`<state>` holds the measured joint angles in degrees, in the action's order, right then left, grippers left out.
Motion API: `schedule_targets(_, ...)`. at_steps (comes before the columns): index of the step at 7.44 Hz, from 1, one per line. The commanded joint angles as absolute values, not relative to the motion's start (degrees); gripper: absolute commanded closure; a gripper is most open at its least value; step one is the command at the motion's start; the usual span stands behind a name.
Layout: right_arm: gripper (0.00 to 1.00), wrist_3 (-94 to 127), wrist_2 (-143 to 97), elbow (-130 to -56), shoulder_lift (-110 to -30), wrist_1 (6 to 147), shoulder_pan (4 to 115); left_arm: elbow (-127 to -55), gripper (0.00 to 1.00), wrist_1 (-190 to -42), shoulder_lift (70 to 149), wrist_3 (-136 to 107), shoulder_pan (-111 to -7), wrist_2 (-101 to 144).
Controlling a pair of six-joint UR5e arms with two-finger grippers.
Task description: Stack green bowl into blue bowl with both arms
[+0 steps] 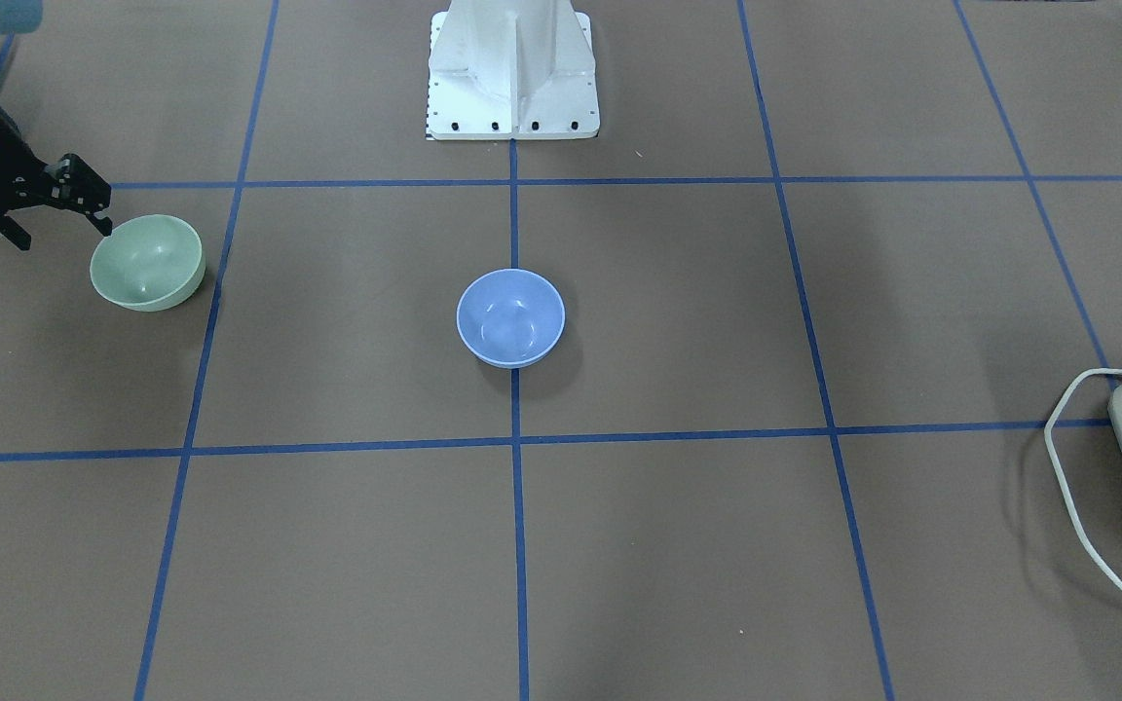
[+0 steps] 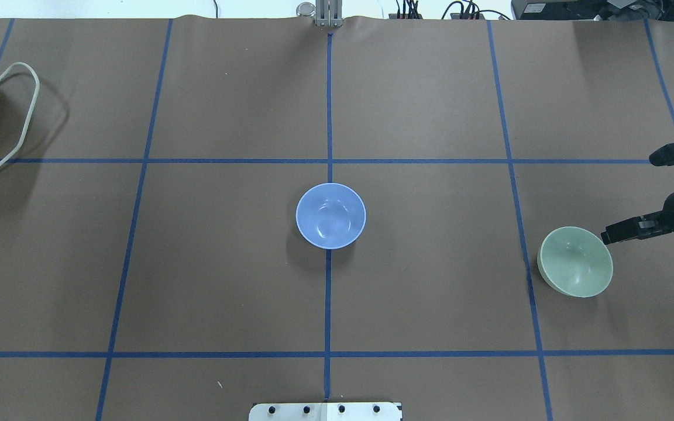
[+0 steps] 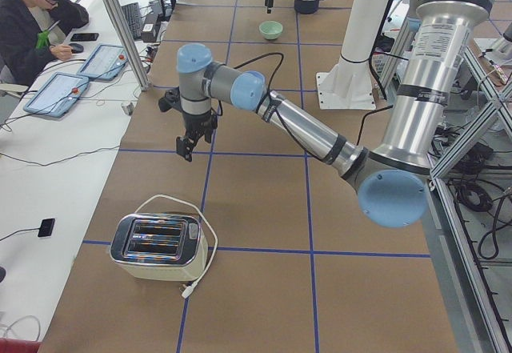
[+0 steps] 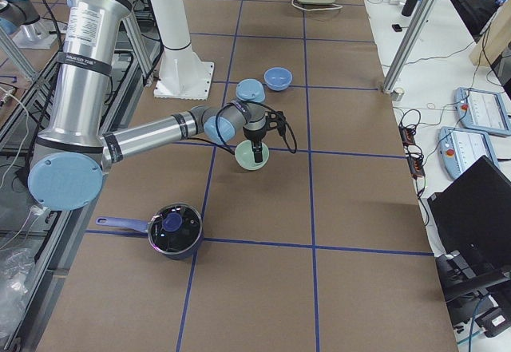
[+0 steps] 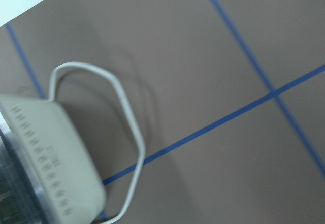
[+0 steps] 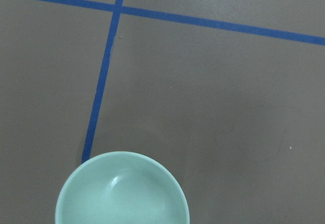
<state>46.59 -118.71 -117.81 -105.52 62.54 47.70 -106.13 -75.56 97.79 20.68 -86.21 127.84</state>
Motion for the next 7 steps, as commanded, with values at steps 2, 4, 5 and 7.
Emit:
schedule_targets(2,0.01,48.16,-115.85,-116.38,-110.83,54.24,44.48,-99.32,0.01,-76.02,92.48,36.46,-96.13,128.23)
schedule_targets(4,0.13,48.25,-112.86,-111.56,-107.95,53.18,42.28,-99.32,0.01,-76.11,90.62,36.47,-97.29,128.32)
schedule_targets(5,0.13,48.34,-112.85,-108.92,-105.15,52.83,42.28,-99.58,0.01,-76.11,89.75,36.47,-97.73,128.32)
schedule_targets(7,0.37,48.95,-113.03,-108.02,-103.89,52.82,42.28,-99.58,0.01,-76.11,89.47,36.65,-97.73,128.32)
